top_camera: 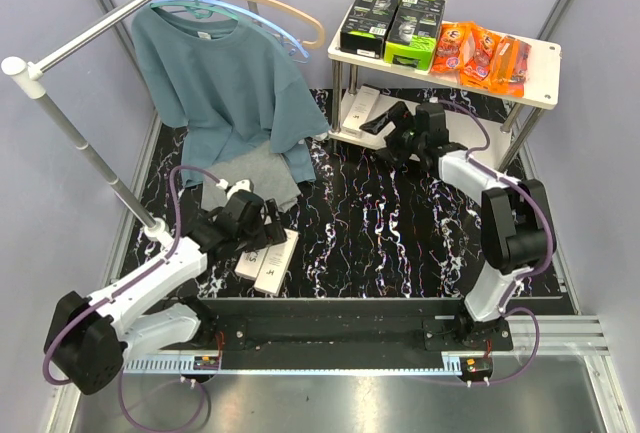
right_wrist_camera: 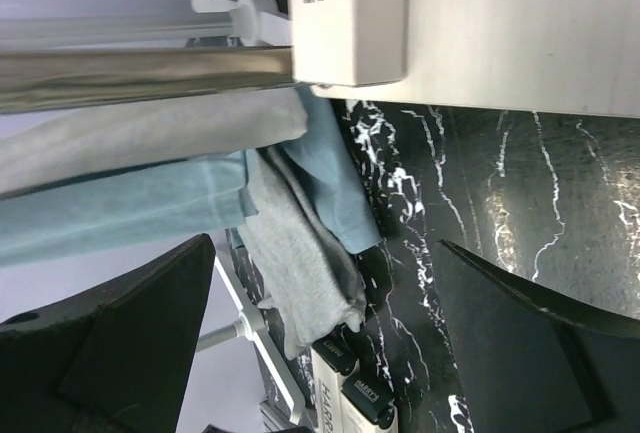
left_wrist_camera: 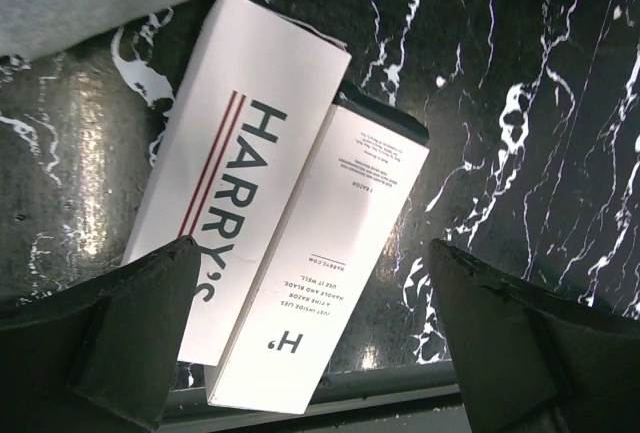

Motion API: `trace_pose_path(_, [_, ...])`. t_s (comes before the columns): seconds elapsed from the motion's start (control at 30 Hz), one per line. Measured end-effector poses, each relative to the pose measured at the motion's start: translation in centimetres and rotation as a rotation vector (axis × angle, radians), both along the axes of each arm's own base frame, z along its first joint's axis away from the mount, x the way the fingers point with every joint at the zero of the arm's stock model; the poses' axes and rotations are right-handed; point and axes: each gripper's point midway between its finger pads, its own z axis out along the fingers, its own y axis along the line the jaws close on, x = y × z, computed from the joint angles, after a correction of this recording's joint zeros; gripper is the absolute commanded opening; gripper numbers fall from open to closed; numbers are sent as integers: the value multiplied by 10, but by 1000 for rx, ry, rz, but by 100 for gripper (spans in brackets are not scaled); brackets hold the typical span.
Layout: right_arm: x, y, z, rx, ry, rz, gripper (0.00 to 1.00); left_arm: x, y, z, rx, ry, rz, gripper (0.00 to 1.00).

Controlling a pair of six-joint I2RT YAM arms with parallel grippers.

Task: Place and organize the shaving razors onto the shelf

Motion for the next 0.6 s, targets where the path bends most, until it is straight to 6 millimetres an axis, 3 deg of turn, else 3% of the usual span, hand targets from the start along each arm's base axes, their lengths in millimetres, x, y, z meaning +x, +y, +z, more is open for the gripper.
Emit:
trace_pose_path(0.13, [-10, -2, 8, -2, -18, 7, 100, -3, -7, -5, -12, 29, -37, 99])
trace_pose_path(0.37, [-46, -11, -15, -21, 42, 9, 100, -4, -19, -12, -38, 65, -85, 99])
trace_pose_path(0.6, [-70, -15, -13, -12, 42, 23, 100, -6, -29, -25, -37, 106, -128, 99])
